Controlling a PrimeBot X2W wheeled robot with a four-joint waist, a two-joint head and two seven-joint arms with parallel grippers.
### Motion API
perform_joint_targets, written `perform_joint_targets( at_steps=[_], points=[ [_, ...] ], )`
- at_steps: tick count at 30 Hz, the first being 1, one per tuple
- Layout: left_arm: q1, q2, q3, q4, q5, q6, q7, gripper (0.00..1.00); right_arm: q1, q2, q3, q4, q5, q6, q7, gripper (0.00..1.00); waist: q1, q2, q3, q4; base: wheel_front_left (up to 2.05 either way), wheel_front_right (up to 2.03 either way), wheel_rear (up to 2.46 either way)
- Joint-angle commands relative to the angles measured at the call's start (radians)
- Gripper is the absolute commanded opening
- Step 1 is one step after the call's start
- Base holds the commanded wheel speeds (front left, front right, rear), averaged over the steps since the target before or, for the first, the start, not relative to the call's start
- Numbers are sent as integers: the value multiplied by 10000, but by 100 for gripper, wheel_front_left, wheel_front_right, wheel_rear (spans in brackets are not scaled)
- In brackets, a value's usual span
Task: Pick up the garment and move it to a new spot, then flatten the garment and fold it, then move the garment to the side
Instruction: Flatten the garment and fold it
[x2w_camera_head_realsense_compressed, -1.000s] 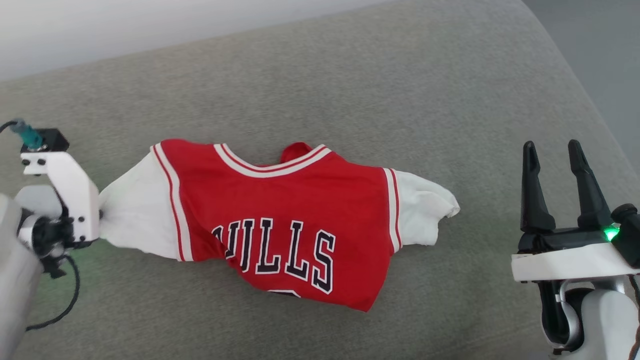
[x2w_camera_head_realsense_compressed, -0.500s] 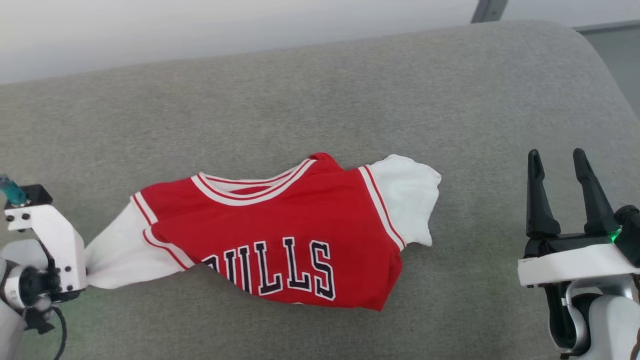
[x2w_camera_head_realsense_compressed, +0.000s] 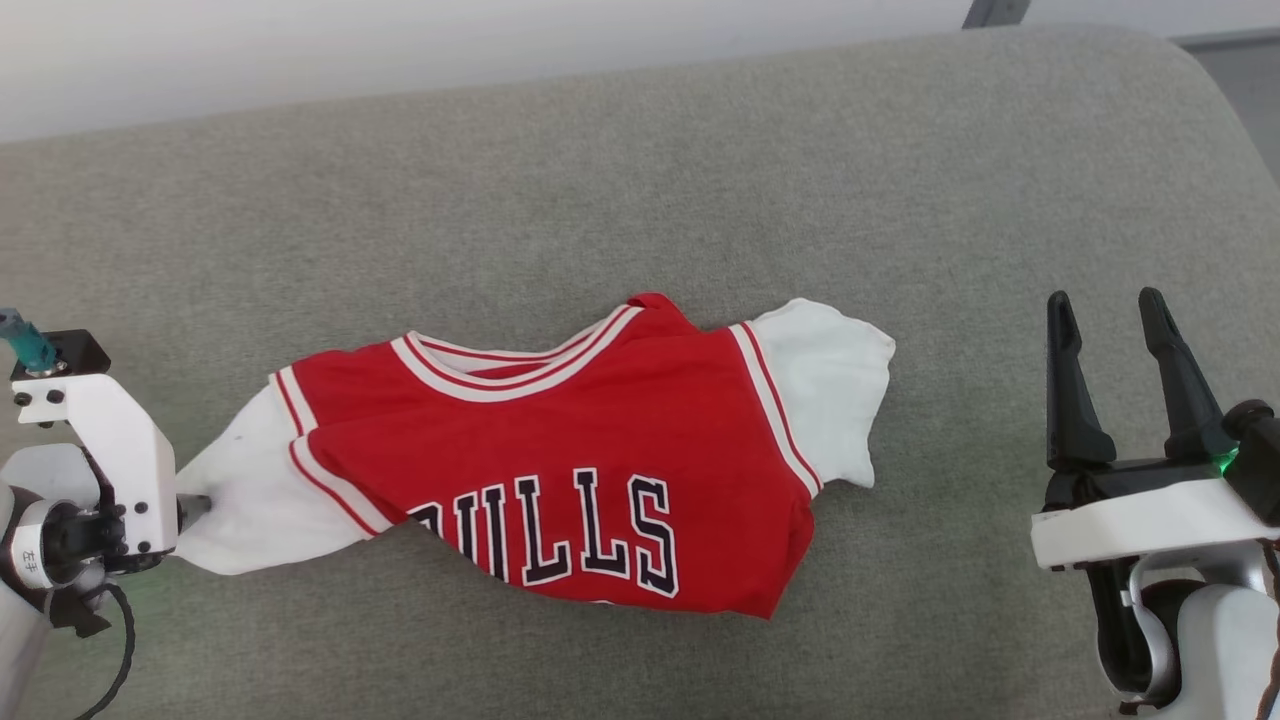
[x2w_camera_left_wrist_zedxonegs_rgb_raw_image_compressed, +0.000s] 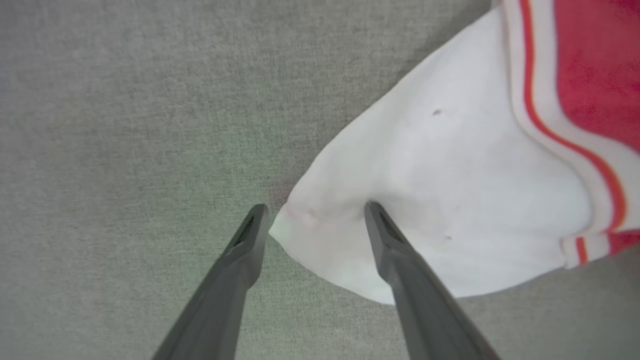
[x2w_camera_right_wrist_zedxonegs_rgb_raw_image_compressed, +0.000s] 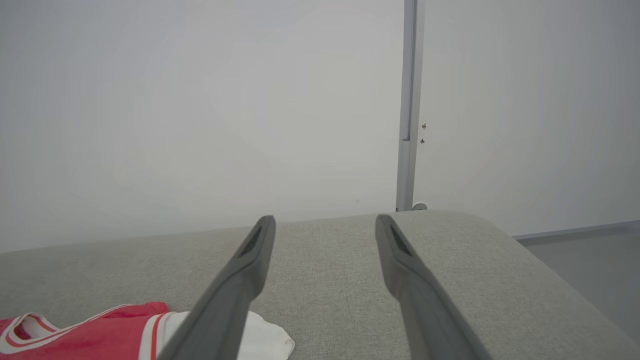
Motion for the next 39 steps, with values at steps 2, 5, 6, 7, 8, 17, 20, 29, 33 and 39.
perform_joint_targets(
  at_steps=[2, 5, 6, 7, 8, 17, 20, 29, 33, 39],
  points=[
    [-165, 11, -75, 173, 132, 62, 7, 100, -117, -1, 88, -114, 10, -7, 88, 100, 0, 0, 190, -141, 0, 0, 0],
    [-261, 103, -200, 566, 436, 174, -120, 100, -157, -17, 172, -146, 59, -7, 240, 100, 0, 0, 377, -264, 0, 0, 0],
    [-277, 87, -205, 726, 448, 200, -141, 100, -161, -36, 219, -165, 76, -7, 313, 100, 0, 0, 428, -296, 0, 0, 0],
    [-254, 7, -182, 885, 359, 229, -124, 100, -158, -55, 266, -177, 116, -7, 392, 100, 0, 0, 469, -322, 0, 0, 0],
    [-206, -87, -169, 1032, 222, 241, -14, 100, -153, -74, 321, -191, 151, -5, 455, 100, 0, 0, 509, -345, 0, 0, 0],
    [-56, -857, -235, 1199, -574, -92, 855, 0, -332, -637, 736, 181, 632, -7, 1722, 100, 0, 0, 725, -156, 0, 0, 0],
    [-297, -968, -213, 1122, -552, -178, 633, 0, -720, -966, 1043, 557, 912, -5, 2560, 100, 0, 0, 840, 1, 0, 0, 0],
    [-927, -1551, -363, 1024, -507, -449, 349, 0, -2656, -2152, 2359, 2388, 2088, -7, 5122, 100, 0, 0, 1152, 626, 0, 0, 0],
    [-1136, -1776, -469, 1046, -432, -540, 259, 0, -3442, -2501, 3085, 3307, 2353, -5, 6362, 100, 0, 0, 1271, 893, 0, 0, 0],
    [-1302, -2047, -536, 1235, -490, -696, 103, 0, -4087, -2586, 3957, 4743, 2770, -7, 8550, 100, 0, 0, 1346, 1156, 0, 0, 0]
  ],
)
